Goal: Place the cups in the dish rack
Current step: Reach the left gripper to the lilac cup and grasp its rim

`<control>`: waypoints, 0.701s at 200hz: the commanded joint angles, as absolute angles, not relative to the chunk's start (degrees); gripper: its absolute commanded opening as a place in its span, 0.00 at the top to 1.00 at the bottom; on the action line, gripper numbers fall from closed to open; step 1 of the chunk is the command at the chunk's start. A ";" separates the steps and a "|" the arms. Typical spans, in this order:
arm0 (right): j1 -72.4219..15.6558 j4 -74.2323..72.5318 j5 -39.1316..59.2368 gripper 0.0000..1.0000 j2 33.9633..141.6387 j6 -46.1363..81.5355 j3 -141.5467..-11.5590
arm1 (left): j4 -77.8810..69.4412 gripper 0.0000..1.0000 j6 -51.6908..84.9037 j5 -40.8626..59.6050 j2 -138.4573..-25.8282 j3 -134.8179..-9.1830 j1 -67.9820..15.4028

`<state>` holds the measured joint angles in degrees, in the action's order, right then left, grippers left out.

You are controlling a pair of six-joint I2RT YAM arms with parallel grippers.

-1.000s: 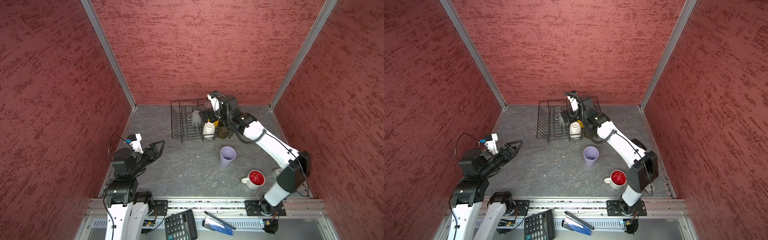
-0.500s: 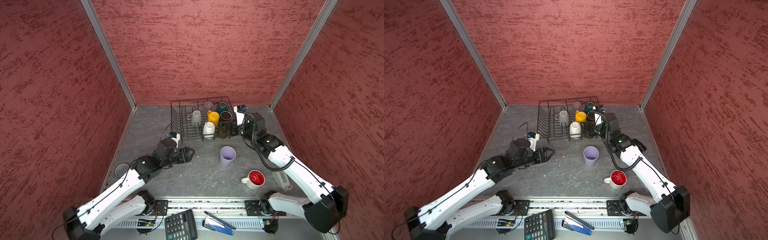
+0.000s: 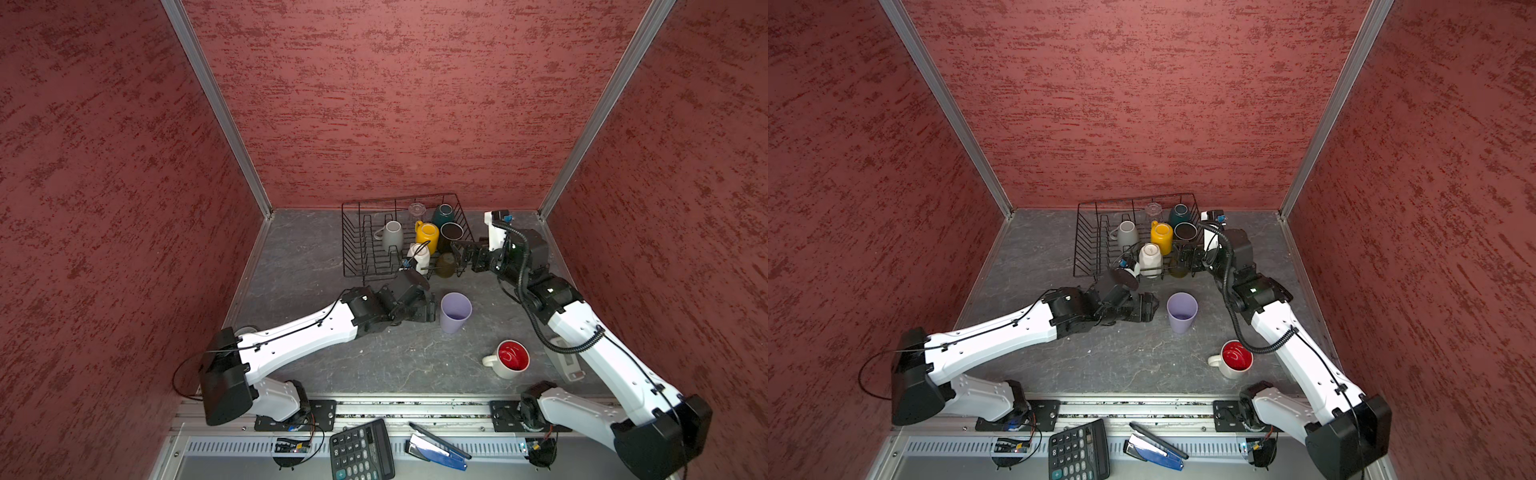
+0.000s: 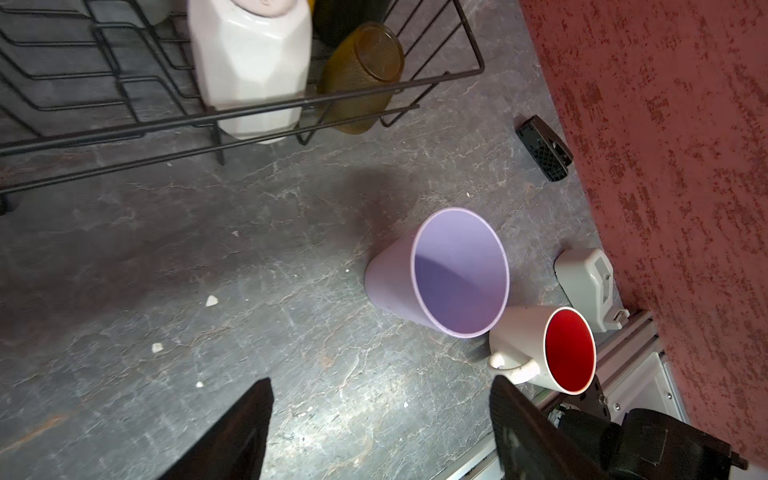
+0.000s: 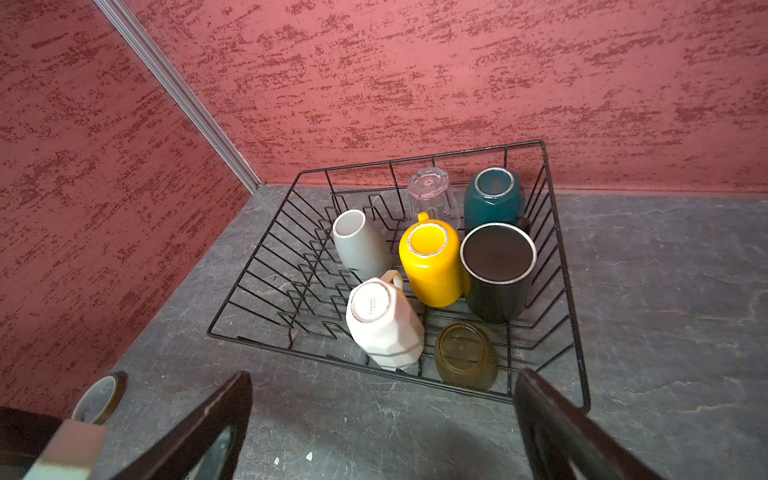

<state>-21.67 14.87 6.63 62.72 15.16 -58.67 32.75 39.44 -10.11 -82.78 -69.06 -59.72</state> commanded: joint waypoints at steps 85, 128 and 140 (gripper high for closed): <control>-19.05 16.70 7.12 0.01 57.40 14.67 -56.37 | 37.95 0.19 35.79 -11.66 -100.43 -83.03 -62.13; -18.63 16.43 8.25 0.01 57.44 15.04 -55.90 | 39.64 0.22 35.85 -11.36 -104.41 -84.28 -62.00; -18.49 16.58 8.35 0.01 57.31 14.95 -55.84 | 39.48 0.23 35.82 -11.26 -105.27 -84.72 -61.83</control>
<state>-19.11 16.34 7.51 58.33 14.98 -56.42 38.41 36.53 -11.55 -103.22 -82.94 -61.84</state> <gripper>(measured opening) 0.987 0.780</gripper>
